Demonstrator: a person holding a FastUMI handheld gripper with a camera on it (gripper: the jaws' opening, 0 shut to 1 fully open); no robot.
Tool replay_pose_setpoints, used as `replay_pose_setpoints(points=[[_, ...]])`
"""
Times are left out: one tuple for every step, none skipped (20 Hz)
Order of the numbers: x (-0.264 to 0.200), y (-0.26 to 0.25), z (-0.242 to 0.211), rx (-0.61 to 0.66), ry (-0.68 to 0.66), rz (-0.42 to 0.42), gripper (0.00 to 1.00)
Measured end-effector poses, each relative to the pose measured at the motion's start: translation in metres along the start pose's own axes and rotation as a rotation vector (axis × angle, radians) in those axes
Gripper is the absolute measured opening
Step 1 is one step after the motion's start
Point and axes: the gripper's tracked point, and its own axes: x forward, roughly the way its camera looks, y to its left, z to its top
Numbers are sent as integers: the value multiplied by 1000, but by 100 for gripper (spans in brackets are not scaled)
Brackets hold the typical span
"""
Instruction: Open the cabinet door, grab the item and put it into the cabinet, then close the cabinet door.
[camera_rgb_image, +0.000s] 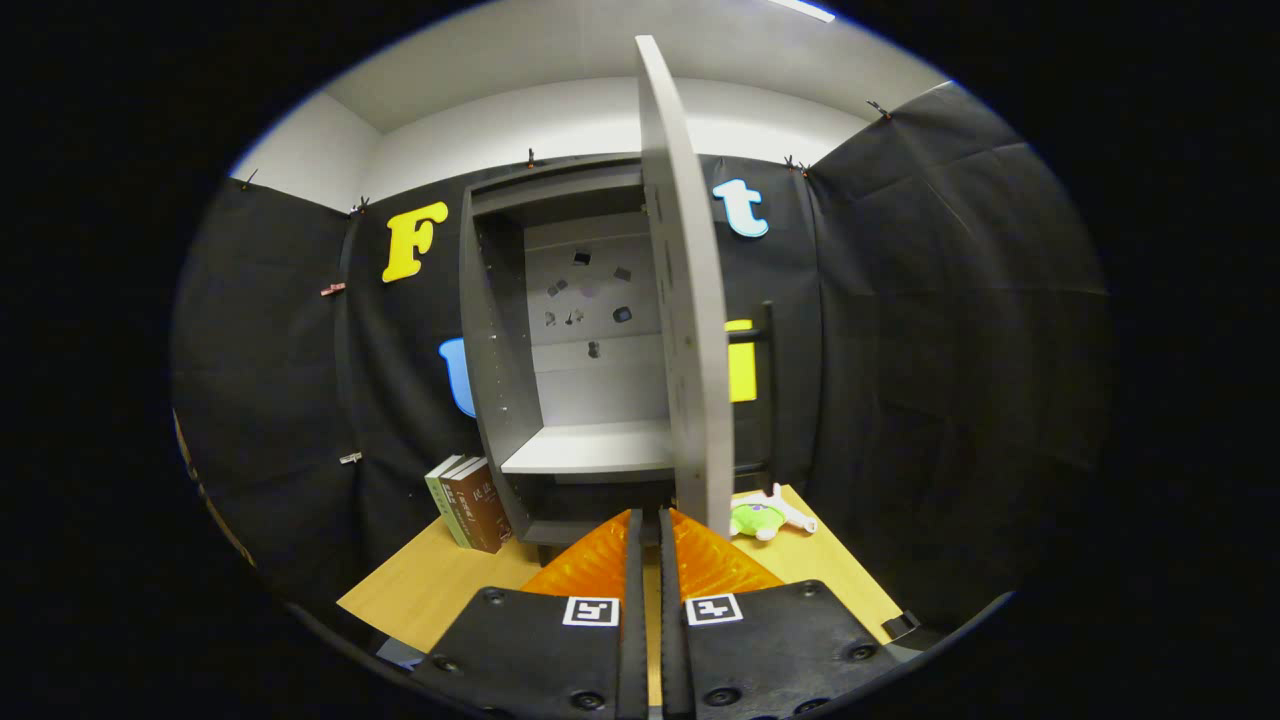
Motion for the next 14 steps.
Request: replay_pose_setpoints(points=[[9, 8, -9, -9, 16, -9, 10], [13, 19, -19, -14, 42, -11, 14], [21, 29, -32, -16, 74, -13, 16], [26, 38, -47, -12, 112, -10, 18], [32, 51, -59, -1, 151, 6, 18], [38, 60, -74, 10, 188, 10, 25], [50, 65, -88, 17, 217, 4, 31], [58, 69, -103, 23, 250, -5, 36], [66, 75, -121, 33, 288, -12, 36], [72, 79, -140, 44, 330, -17, 36], [79, 85, -156, 54, 371, -26, 36], [83, 88, -172, 62, 408, -32, 37], [89, 92, -190, 68, 443, -37, 37], [93, 95, -205, 70, 474, -41, 37]])
